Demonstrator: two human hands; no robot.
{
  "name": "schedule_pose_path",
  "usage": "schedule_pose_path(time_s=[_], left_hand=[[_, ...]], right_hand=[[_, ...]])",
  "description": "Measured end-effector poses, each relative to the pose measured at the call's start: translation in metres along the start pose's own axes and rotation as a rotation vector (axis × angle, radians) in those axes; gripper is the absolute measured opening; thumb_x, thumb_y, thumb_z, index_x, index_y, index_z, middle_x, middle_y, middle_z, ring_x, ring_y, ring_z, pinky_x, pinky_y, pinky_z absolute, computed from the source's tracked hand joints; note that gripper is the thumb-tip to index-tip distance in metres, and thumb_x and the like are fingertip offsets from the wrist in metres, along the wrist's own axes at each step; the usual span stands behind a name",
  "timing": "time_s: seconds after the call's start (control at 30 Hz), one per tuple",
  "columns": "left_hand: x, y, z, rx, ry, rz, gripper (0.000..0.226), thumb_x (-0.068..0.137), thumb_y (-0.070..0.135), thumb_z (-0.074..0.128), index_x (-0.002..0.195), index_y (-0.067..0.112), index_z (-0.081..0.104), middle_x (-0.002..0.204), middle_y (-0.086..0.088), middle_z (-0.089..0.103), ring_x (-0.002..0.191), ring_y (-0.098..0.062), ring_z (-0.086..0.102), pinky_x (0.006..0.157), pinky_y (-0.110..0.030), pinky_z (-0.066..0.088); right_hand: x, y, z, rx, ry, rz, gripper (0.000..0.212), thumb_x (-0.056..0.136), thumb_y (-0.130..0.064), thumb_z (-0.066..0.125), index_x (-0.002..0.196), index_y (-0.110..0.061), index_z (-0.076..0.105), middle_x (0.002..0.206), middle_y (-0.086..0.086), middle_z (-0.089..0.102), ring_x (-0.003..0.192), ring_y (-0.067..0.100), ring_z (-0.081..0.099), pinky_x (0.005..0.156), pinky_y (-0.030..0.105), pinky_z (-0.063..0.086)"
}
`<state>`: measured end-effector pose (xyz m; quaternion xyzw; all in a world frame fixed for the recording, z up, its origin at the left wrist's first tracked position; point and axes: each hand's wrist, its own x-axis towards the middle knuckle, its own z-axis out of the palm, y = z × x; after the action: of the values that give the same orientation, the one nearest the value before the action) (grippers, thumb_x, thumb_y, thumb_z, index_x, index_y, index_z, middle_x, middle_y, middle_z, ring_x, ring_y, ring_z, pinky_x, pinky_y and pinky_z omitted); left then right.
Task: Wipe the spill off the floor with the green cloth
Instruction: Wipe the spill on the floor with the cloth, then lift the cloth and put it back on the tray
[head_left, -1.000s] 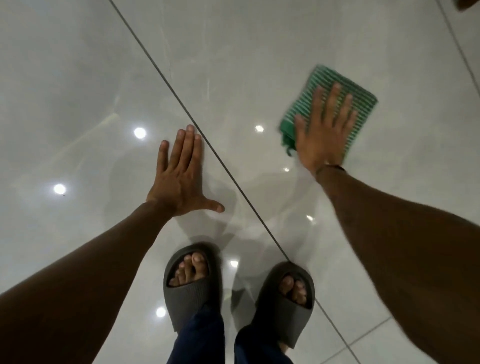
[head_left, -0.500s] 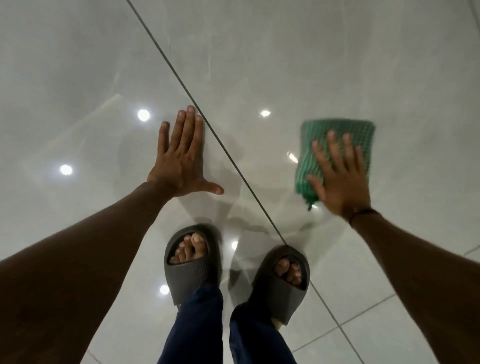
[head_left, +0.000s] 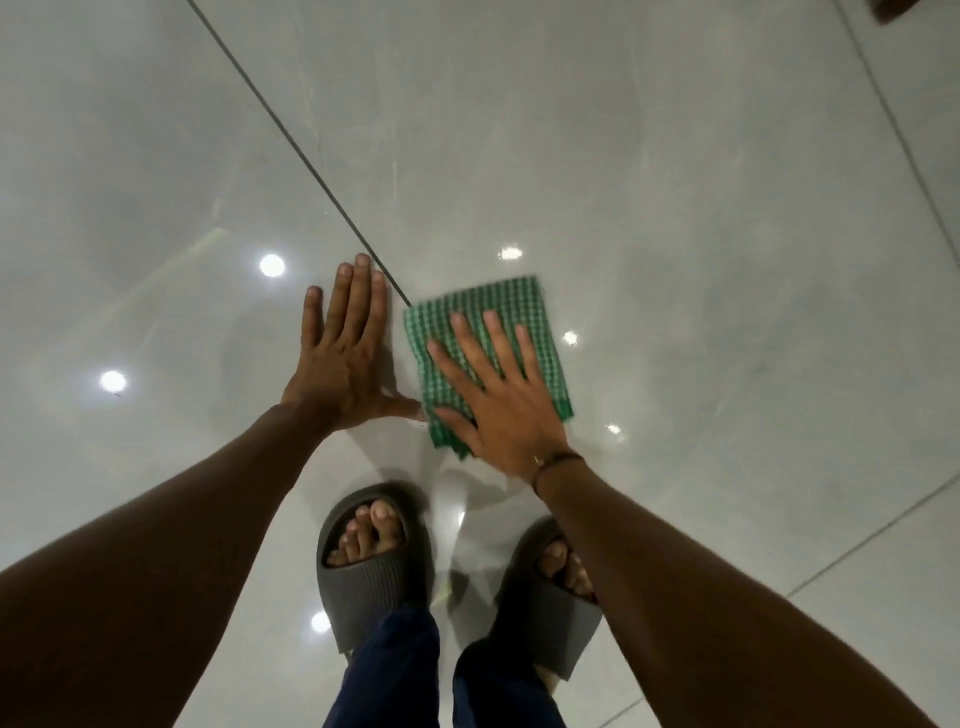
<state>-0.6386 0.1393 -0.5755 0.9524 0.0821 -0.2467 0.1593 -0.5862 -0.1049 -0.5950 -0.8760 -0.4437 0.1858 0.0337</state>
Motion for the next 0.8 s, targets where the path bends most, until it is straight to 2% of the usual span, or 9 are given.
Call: schedule_pose_path(time_s=[0.17, 0.23, 0.3, 0.37, 0.43, 0.5, 0.57, 0.67, 0.8], left_hand=[[-0.009, 0.018, -0.011, -0.069, 0.004, -0.062, 0.171, 0.060, 0.098, 0.071, 0.176, 0.006, -0.014, 0.185, -0.018, -0.023, 0.172, -0.038, -0.022, 0.138, -0.063, -0.008], [-0.014, 0.035, -0.017, -0.185, 0.116, -0.149, 0.132, 0.080, 0.079, 0.060, 0.177, 0.004, 0.012, 0.186, -0.022, 0.004, 0.173, -0.043, 0.004, 0.137, -0.063, 0.013], [-0.019, 0.059, -0.021, -0.280, 0.220, -0.285, 0.088, 0.093, 0.058, 0.056, 0.163, 0.005, 0.045, 0.168, -0.024, 0.042, 0.154, -0.045, 0.040, 0.121, -0.063, 0.044], [-0.017, 0.088, -0.027, -0.357, 0.173, -0.395, 0.058, 0.103, 0.052, 0.061, 0.141, 0.009, 0.062, 0.143, -0.018, 0.057, 0.133, -0.039, 0.052, 0.106, -0.057, 0.054], [-0.011, 0.113, -0.036, -0.449, -0.005, -0.459, 0.043, 0.107, 0.045, 0.065, 0.125, 0.007, 0.072, 0.133, -0.017, 0.063, 0.128, -0.038, 0.056, 0.104, -0.053, 0.055], [-0.007, 0.131, -0.051, -0.615, -0.122, -0.514, 0.036, 0.110, 0.035, 0.062, 0.120, 0.003, 0.074, 0.127, -0.021, 0.070, 0.121, -0.040, 0.065, 0.094, -0.048, 0.057], [-0.007, 0.143, -0.081, -0.838, -0.107, -0.629, 0.034, 0.112, 0.033, 0.057, 0.123, 0.003, 0.069, 0.123, -0.021, 0.074, 0.113, -0.039, 0.071, 0.085, -0.046, 0.057], [-0.011, 0.157, -0.157, -1.028, 0.011, -0.692, 0.031, 0.115, 0.037, 0.052, 0.122, 0.008, 0.059, 0.122, -0.017, 0.071, 0.115, -0.039, 0.072, 0.098, -0.057, 0.063], [-0.008, 0.176, -0.301, -1.117, 0.083, -0.569, 0.031, 0.114, 0.038, 0.058, 0.119, 0.007, 0.060, 0.120, -0.018, 0.075, 0.113, -0.041, 0.075, 0.098, -0.061, 0.065]], right_hand=[[-0.048, 0.023, -0.013, 0.067, 0.020, 0.103, 0.088, 0.111, -0.066, 0.038, 0.178, -0.024, -0.001, 0.186, 0.016, -0.004, 0.173, 0.036, 0.000, 0.139, 0.061, 0.011], [-0.040, 0.019, -0.027, 0.149, 0.083, 0.364, 0.085, 0.111, -0.058, 0.045, 0.178, -0.019, 0.008, 0.186, 0.016, 0.005, 0.172, 0.037, 0.009, 0.139, 0.058, 0.013], [-0.023, 0.011, -0.044, 0.221, 0.088, 0.641, 0.081, 0.109, -0.051, 0.053, 0.174, -0.014, 0.022, 0.178, 0.016, 0.028, 0.164, 0.038, 0.029, 0.133, 0.056, 0.030], [-0.004, 0.005, -0.060, 0.339, 0.048, 0.763, 0.071, 0.107, -0.040, 0.063, 0.166, -0.013, 0.035, 0.161, 0.014, 0.049, 0.147, 0.036, 0.047, 0.121, 0.053, 0.043], [0.010, 0.003, -0.078, 0.589, 0.010, 0.842, 0.058, 0.104, -0.023, 0.068, 0.157, -0.012, 0.047, 0.148, 0.012, 0.063, 0.136, 0.035, 0.059, 0.116, 0.051, 0.050], [0.017, 0.004, -0.101, 0.819, -0.024, 0.947, 0.042, 0.103, -0.017, 0.071, 0.144, -0.011, 0.062, 0.137, 0.011, 0.073, 0.125, 0.033, 0.069, 0.107, 0.042, 0.056], [0.016, 0.007, -0.130, 0.939, -0.004, 1.022, 0.031, 0.101, -0.019, 0.077, 0.131, -0.011, 0.070, 0.126, 0.009, 0.078, 0.111, 0.029, 0.073, 0.096, 0.036, 0.058], [0.015, 0.022, -0.202, 1.114, 0.112, 1.090, 0.037, 0.096, -0.022, 0.084, 0.128, -0.009, 0.072, 0.124, 0.011, 0.079, 0.109, 0.029, 0.075, 0.102, 0.046, 0.063], [0.018, 0.058, -0.341, 1.220, 0.152, 1.030, 0.041, 0.090, -0.022, 0.091, 0.124, -0.004, 0.076, 0.118, 0.016, 0.081, 0.108, 0.035, 0.079, 0.100, 0.052, 0.065]])
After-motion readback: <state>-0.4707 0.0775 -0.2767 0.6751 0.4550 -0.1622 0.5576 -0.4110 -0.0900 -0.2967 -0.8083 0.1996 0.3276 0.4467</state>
